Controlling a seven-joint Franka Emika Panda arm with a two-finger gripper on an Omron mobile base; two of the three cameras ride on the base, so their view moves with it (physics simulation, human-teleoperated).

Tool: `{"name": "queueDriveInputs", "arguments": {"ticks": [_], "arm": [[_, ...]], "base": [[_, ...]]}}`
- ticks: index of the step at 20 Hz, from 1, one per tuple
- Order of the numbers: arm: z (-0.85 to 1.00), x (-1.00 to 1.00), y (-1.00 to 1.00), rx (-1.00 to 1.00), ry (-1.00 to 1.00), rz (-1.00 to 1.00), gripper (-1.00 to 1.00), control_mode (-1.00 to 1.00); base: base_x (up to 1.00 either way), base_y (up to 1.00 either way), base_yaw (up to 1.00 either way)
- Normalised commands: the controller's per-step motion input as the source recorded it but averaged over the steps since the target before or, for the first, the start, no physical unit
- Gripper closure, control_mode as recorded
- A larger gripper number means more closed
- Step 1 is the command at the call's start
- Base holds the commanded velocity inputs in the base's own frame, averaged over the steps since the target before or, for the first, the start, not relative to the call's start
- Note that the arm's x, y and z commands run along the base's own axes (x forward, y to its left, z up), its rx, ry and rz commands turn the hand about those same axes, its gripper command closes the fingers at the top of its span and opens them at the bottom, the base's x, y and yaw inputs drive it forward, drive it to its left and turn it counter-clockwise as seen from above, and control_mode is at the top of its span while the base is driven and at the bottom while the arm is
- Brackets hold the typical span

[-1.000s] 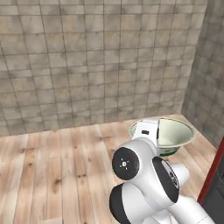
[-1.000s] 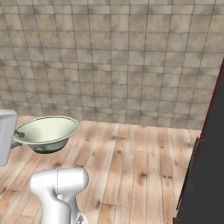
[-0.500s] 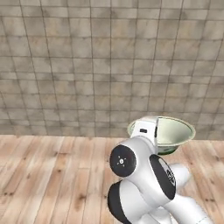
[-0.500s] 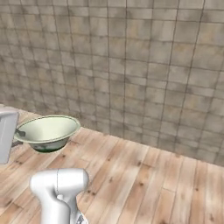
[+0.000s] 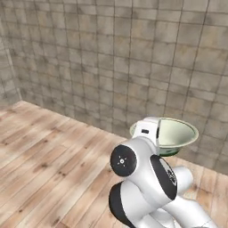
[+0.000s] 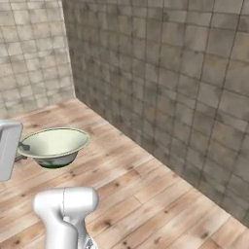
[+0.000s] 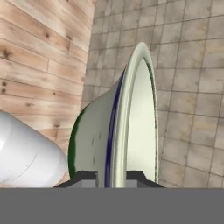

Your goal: Pick up the bowls from the cabinet and place each bowl in front of a stool on the dining counter.

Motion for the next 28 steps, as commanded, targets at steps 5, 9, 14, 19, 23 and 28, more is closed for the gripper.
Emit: {"name": "queueDriveInputs", "arguments": {"ticks": [5, 9, 14, 19, 23, 28], "arm": [[0.0, 0.0, 0.0, 0.0, 0.0, 0.0, 1.0, 1.0], [0.0, 0.0, 0.0, 0.0, 0.0, 0.0, 1.0, 1.0], [0.0, 0.0, 0.0, 0.0, 0.0, 0.0, 1.0, 1.0], [0.0, 0.0, 0.0, 0.0, 0.0, 0.0, 1.0, 1.0], [0.0, 0.0, 0.0, 0.0, 0.0, 0.0, 1.0, 1.0], [0.0, 0.0, 0.0, 0.0, 0.0, 0.0, 1.0, 1.0]], "base": [[0.72, -0.02, 0.8], [0.75, -0.09, 0.8], [0.98, -0.14, 0.71], [1.0, -0.17, 0.69], [0.96, -0.38, 0.65], [0.79, -0.39, 0.69]]}}
